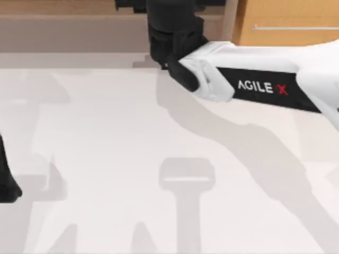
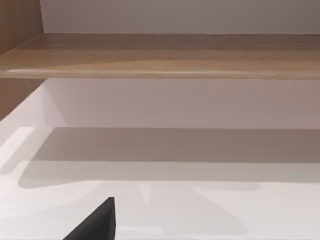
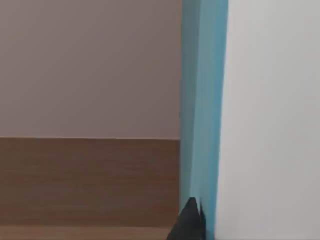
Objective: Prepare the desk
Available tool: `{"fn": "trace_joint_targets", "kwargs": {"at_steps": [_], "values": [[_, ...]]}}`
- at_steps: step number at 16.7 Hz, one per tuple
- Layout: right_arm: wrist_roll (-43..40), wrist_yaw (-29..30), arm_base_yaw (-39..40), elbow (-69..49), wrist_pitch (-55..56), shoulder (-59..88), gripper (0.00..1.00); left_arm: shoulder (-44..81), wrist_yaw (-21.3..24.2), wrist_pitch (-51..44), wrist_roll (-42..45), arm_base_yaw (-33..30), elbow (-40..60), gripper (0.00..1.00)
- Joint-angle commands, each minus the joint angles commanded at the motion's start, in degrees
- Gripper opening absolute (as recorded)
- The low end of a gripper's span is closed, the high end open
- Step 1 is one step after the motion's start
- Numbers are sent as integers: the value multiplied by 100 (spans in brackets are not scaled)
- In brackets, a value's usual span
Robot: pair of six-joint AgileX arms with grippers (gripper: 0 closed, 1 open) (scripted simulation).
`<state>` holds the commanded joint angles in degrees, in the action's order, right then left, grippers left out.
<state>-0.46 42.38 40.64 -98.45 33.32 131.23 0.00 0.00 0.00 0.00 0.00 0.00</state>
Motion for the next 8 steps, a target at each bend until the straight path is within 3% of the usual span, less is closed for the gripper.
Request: {"fn": "trace_joint_targets", "kwargs": {"at_steps": [8], "values": [[28,107,94,380,71,-268,0,0,0,0,0,0,0,100]]}}
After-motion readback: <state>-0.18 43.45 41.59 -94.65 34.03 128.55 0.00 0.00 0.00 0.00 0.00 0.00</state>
